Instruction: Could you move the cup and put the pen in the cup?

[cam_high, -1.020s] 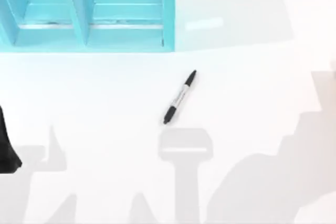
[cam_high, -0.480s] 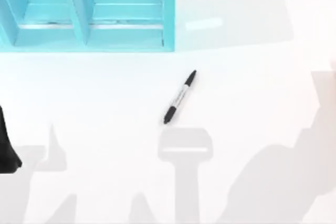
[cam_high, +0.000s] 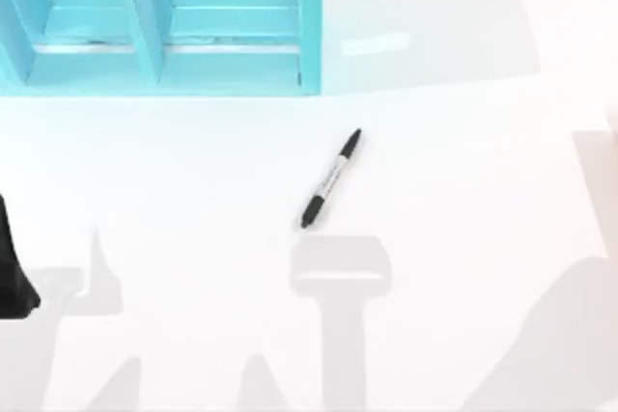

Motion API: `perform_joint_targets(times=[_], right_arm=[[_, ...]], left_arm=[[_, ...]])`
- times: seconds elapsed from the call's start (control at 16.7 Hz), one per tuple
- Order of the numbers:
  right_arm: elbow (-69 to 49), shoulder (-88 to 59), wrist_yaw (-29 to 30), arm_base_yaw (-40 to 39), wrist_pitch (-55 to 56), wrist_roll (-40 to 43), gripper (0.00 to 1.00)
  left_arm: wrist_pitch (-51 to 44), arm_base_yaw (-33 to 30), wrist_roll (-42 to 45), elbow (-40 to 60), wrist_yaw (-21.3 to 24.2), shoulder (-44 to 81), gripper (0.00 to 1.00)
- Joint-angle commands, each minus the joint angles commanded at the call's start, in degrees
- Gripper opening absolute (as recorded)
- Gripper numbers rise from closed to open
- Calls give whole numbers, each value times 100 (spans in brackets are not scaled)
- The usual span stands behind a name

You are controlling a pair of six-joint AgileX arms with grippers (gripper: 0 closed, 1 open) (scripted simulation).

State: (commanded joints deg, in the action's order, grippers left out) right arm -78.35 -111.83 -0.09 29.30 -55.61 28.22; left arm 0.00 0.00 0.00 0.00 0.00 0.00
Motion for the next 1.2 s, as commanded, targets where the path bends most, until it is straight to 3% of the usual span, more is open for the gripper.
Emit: perform_joint_targets(times=[0.36, 1.14, 1.2], right_arm=[[203, -102, 2, 8, 228, 3, 100], [203, -102, 2, 8, 228, 3, 2], [203, -102, 2, 8, 228, 3, 0]], left_arm=[[0, 0, 0, 0, 0, 0, 100], [0, 0, 0, 0, 0, 0, 100], [0, 0, 0, 0, 0, 0, 100]])
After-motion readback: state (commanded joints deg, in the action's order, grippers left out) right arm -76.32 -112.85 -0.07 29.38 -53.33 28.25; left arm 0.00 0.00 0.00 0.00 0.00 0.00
